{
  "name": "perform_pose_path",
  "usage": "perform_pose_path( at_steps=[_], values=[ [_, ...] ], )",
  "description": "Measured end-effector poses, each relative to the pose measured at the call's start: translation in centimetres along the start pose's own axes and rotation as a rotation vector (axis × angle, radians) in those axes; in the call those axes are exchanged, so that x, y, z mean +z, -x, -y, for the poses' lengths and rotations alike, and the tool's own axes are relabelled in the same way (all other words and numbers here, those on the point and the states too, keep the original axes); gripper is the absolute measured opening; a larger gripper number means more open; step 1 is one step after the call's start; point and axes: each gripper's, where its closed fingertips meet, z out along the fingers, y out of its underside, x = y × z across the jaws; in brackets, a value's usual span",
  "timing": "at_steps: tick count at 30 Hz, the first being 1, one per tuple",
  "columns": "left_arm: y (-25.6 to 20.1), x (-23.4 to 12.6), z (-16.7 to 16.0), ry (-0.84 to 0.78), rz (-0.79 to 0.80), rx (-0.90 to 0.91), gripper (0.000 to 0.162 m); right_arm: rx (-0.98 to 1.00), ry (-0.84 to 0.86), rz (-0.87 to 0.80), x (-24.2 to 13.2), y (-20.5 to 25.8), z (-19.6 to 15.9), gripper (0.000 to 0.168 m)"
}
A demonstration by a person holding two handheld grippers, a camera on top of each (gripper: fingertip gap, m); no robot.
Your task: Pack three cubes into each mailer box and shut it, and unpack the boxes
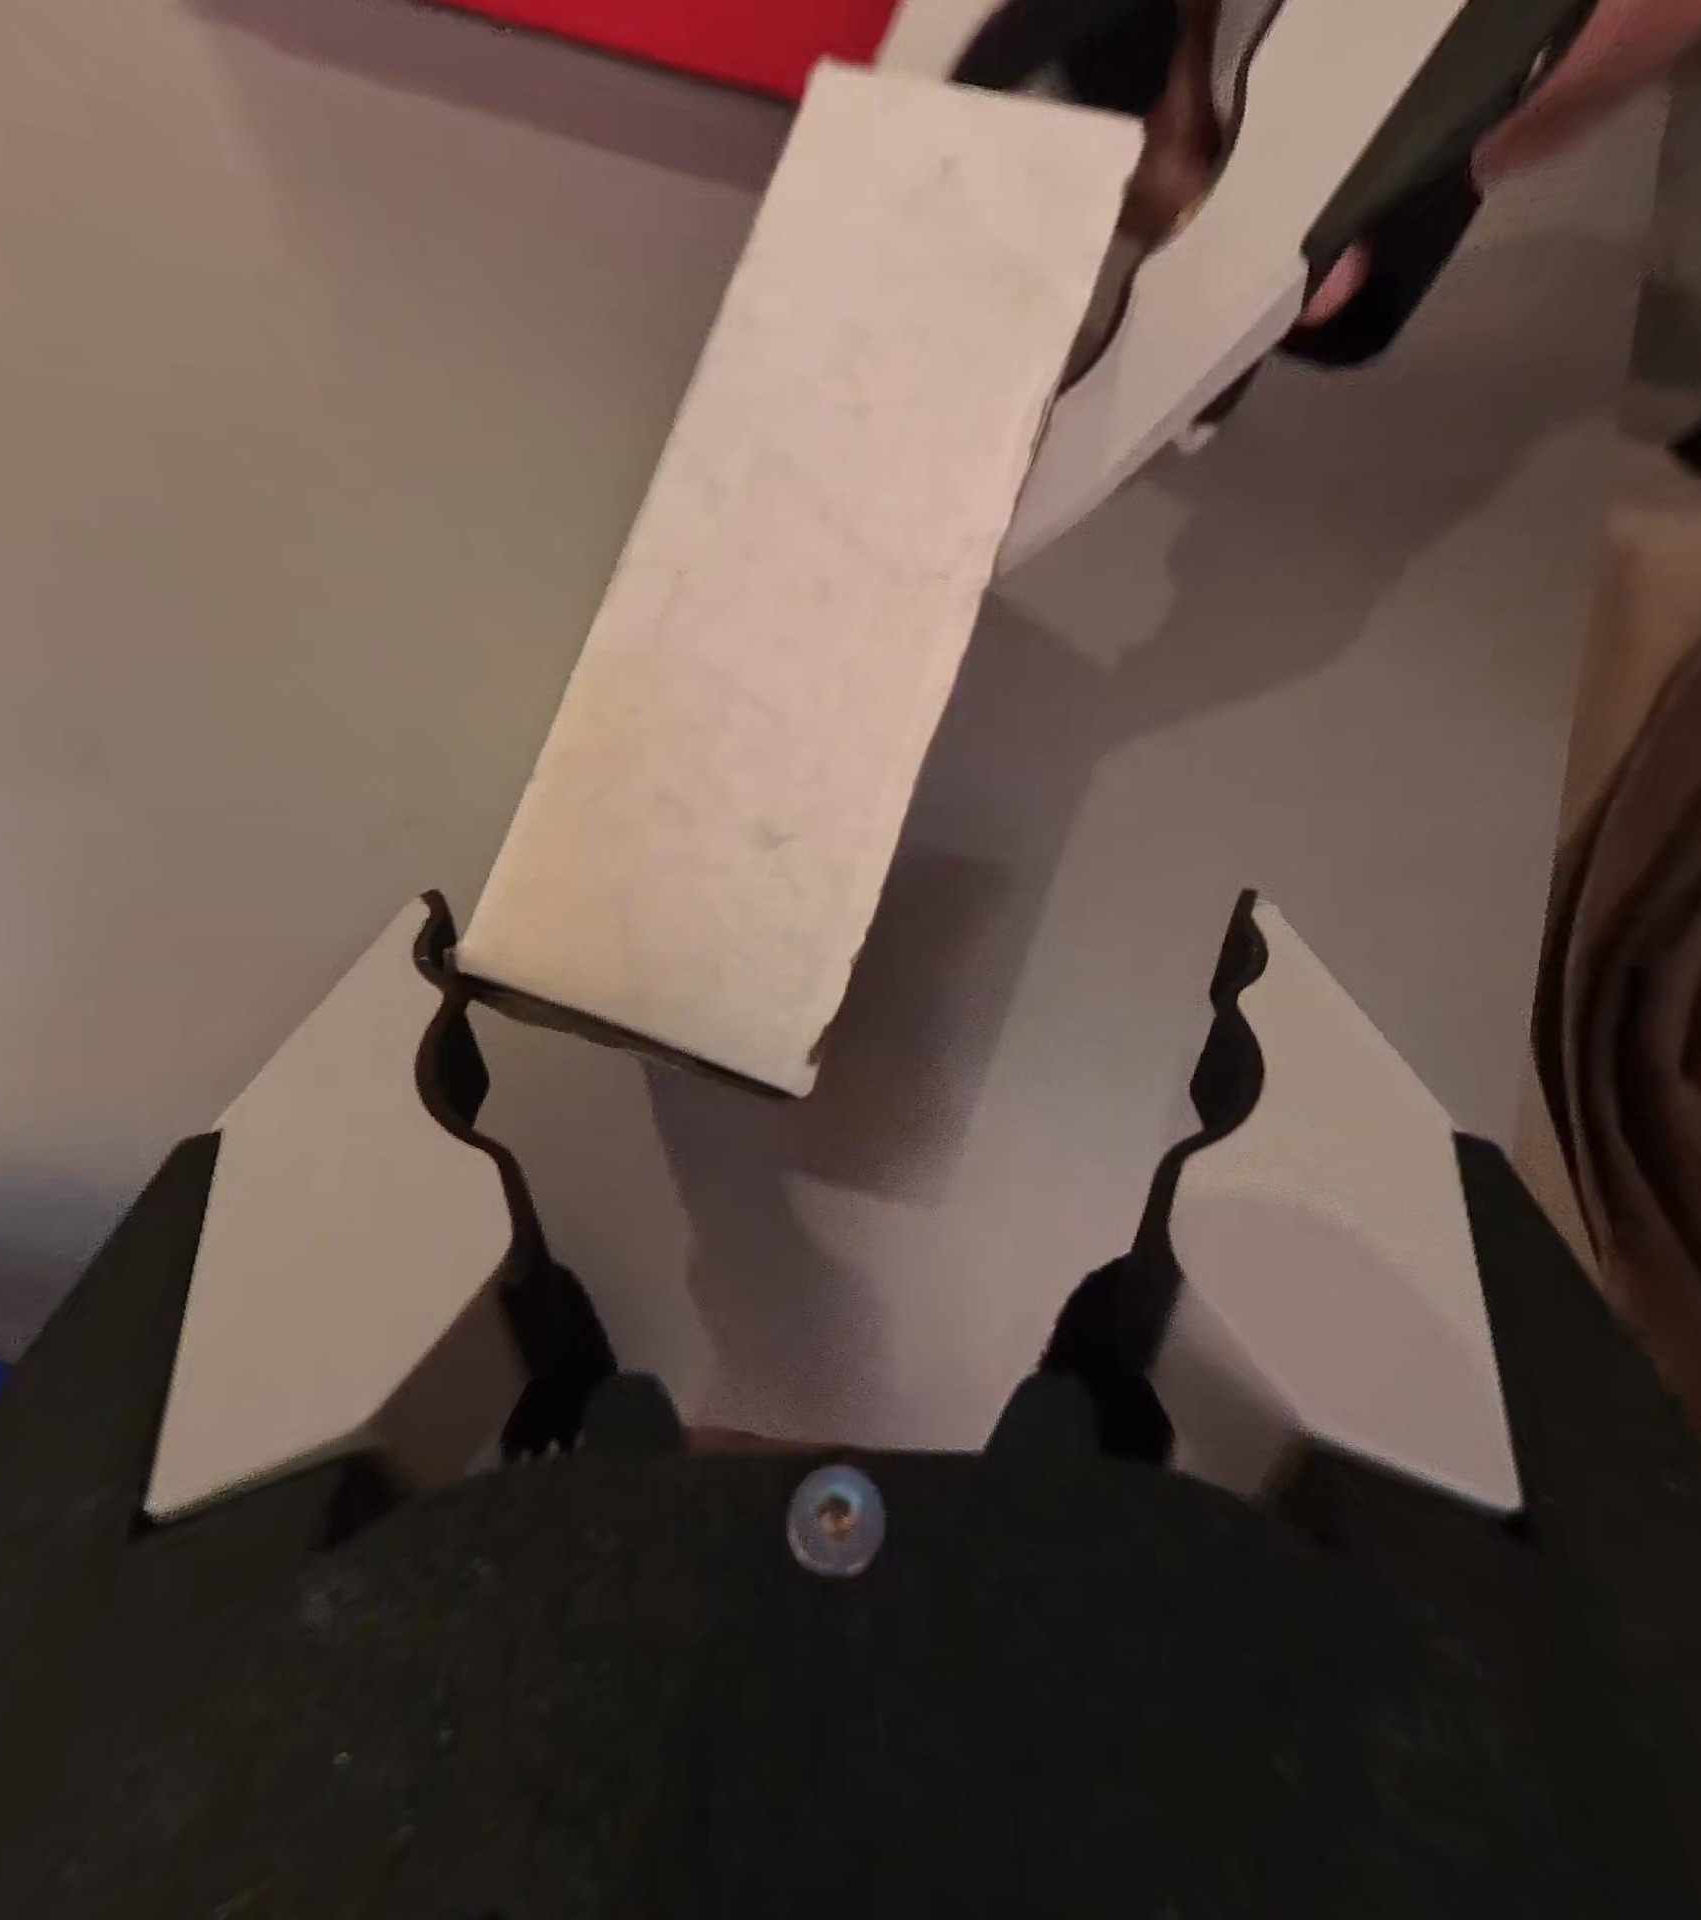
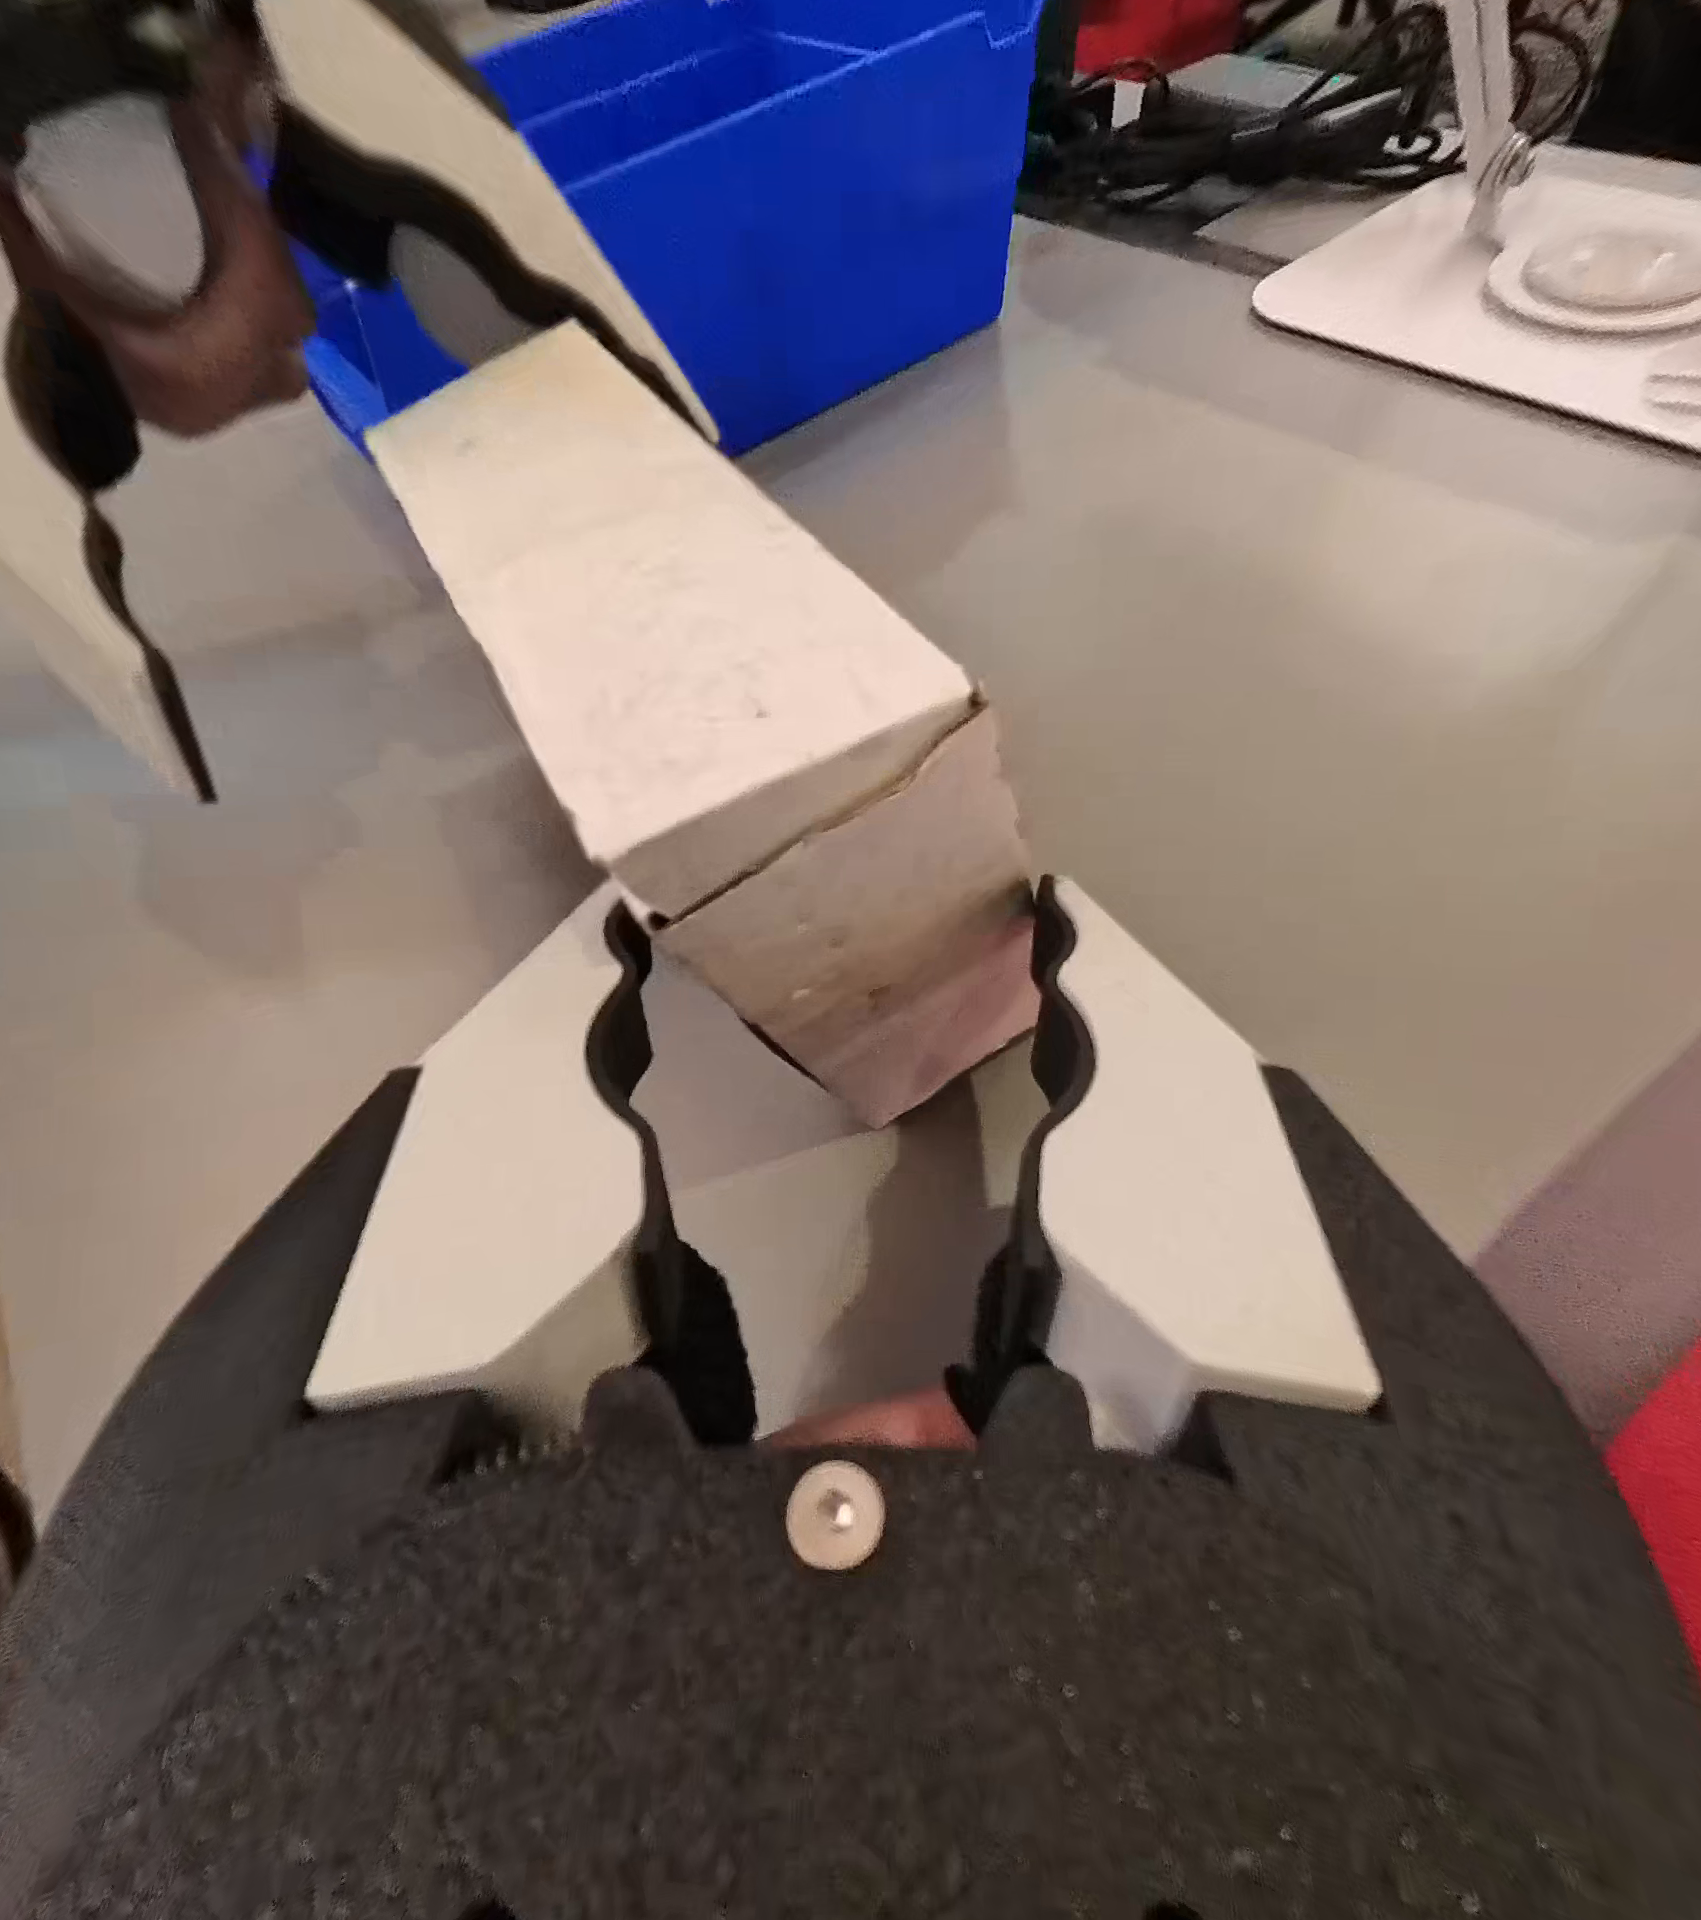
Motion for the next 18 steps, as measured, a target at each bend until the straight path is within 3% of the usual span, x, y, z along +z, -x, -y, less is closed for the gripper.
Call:
perform_pose_path(
  at_steps=[2, 3, 5, 7, 10, 16, 17, 18],
  values=[
    [0.4, 0.0, 0.1, -0.109, 0.049, -0.074, 0.124, 0.033, -0.001, -0.009, 0.3, -0.3, 0.2, 0.07],
    [0.3, 0.0, 0.1, -0.165, 0.04, -0.116, 0.116, 0.055, 0.0, -0.026, 0.5, -0.7, 0.2, 0.06],
    [0.5, -0.2, 0.2, -0.294, 0.034, -0.209, 0.089, 0.084, 0.014, -0.061, 0.9, -1.4, 0.0, 0.053],
    [0.7, -0.2, 0.4, -0.39, 0.029, -0.274, 0.095, 0.067, 0.018, -0.043, 1.1, -1.0, 0.0, 0.066],
    [0.6, 0.4, -0.6, -0.377, 0.05, -0.286, 0.103, -0.037, 0.033, -0.071, 0.6, -0.4, 0.5, 0.072],
    [1.6, 1.4, -0.4, -0.386, 0.172, -0.218, 0.091, -0.401, 0.033, -0.258, -2.2, 2.0, 4.5, 0.071],
    [2.1, 1.4, -0.5, -0.385, 0.195, -0.219, 0.075, -0.483, 0.047, -0.308, -2.1, 2.1, 5.2, 0.072],
    [2.3, 1.3, -0.7, -0.391, 0.195, -0.219, 0.069, -0.559, 0.057, -0.361, -2.1, 2.1, 5.9, 0.071]
  ],
)
